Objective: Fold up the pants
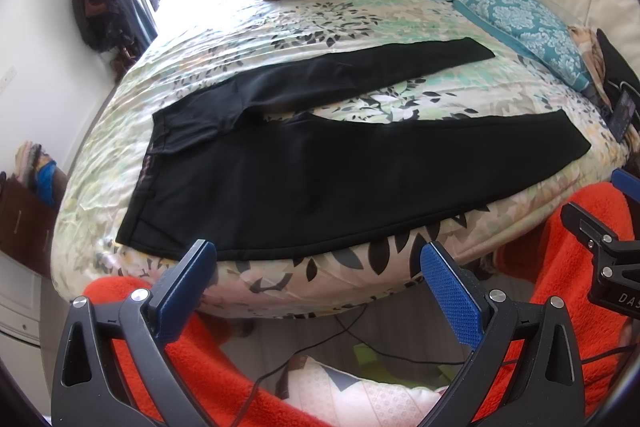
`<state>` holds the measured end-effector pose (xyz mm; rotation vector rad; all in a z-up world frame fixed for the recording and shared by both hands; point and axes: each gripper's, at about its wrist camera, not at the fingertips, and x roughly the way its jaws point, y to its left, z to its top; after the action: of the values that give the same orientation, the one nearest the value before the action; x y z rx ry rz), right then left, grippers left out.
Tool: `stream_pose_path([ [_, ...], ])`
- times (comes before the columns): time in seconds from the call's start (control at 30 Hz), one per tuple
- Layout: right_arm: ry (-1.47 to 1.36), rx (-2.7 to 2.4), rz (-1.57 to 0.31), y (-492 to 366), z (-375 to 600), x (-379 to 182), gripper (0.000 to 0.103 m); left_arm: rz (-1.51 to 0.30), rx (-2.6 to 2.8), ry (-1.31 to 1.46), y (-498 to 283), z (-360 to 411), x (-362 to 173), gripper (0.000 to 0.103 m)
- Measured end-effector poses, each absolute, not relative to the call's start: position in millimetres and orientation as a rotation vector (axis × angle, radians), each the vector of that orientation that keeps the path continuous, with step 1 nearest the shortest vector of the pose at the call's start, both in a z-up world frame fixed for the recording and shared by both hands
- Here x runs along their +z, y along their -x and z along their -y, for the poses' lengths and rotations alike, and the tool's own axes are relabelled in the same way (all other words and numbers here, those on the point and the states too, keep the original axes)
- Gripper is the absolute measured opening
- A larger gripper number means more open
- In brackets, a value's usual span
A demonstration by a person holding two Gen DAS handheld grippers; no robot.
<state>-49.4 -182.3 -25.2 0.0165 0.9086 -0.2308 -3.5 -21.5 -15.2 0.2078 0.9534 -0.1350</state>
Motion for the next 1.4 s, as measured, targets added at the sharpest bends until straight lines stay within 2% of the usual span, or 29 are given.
stream_pose_path([
  [0.83,0.006,-0.202,-0.948,33.1,175.3,-35.6,0.103,-0.987,-0.127,-0.213,-7.1,17.8,-25.0,0.102],
  [1.2,-0.034,-0.201,-1.035,3.3,194.4,-63.9,0.103,-1.025,0.0,-0.217,-96.1,-11.4,-62.3,0.102],
  [1.4,-0.069,-0.182,-1.076,-29.7,210.0,-82.1,0.103,-1.03,0.108,-0.225,-187.4,-38.5,-85.5,0.102],
])
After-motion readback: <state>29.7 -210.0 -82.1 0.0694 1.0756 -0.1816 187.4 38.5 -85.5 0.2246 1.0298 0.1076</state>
